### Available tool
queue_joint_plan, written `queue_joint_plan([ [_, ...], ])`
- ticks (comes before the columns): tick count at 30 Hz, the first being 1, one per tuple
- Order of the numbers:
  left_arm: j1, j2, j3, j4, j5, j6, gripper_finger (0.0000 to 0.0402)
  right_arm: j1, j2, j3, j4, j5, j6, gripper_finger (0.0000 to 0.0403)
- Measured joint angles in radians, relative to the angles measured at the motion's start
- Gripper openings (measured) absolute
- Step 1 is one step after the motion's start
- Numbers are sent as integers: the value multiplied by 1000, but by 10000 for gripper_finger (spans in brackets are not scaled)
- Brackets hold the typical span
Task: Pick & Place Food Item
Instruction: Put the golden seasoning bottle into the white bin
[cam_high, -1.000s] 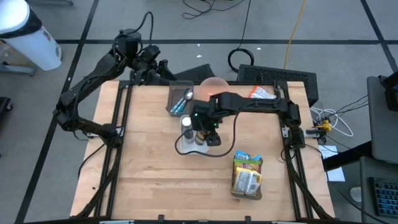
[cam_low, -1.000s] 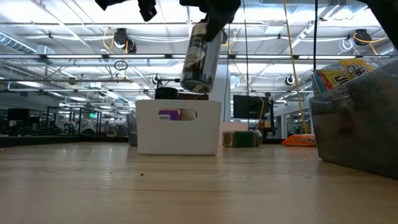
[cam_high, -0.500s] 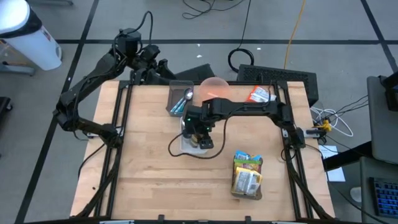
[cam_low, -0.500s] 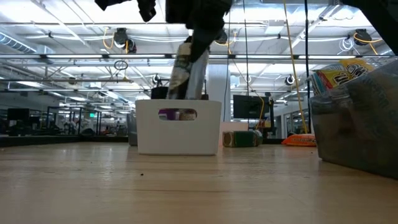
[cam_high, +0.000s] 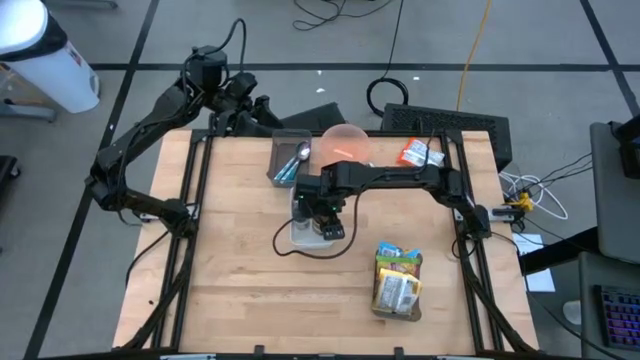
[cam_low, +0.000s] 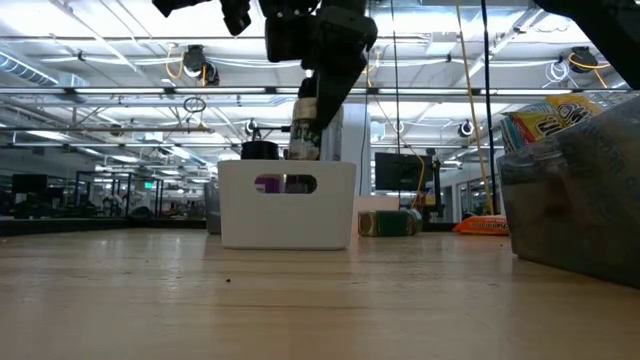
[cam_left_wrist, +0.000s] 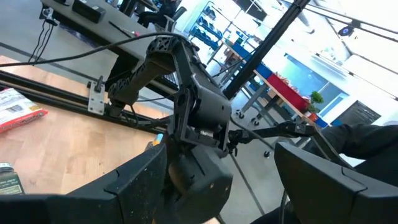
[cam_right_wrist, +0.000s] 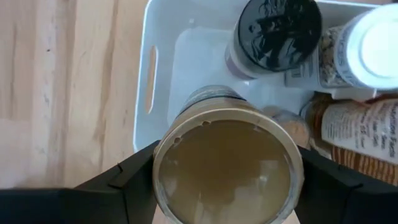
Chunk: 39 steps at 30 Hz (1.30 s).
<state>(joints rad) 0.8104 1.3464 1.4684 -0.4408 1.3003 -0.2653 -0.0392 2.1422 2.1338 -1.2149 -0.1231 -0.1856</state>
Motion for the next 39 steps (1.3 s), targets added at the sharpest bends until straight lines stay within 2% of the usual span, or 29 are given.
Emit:
queue_joint_plan([
  [9,0,0,0,-4,0,0,308,-5,-2,-94,32,5,12,271],
  [15,-1,0,0,-4,0,-2,308,-5,-5,-161,51,45,17,271],
  [36,-4,0,0,-5,-2,3,308,-5,-6,-169,111,49,9,272],
  [39,-4,0,0,-5,-3,3,308,-5,-4,-169,120,51,9,321],
])
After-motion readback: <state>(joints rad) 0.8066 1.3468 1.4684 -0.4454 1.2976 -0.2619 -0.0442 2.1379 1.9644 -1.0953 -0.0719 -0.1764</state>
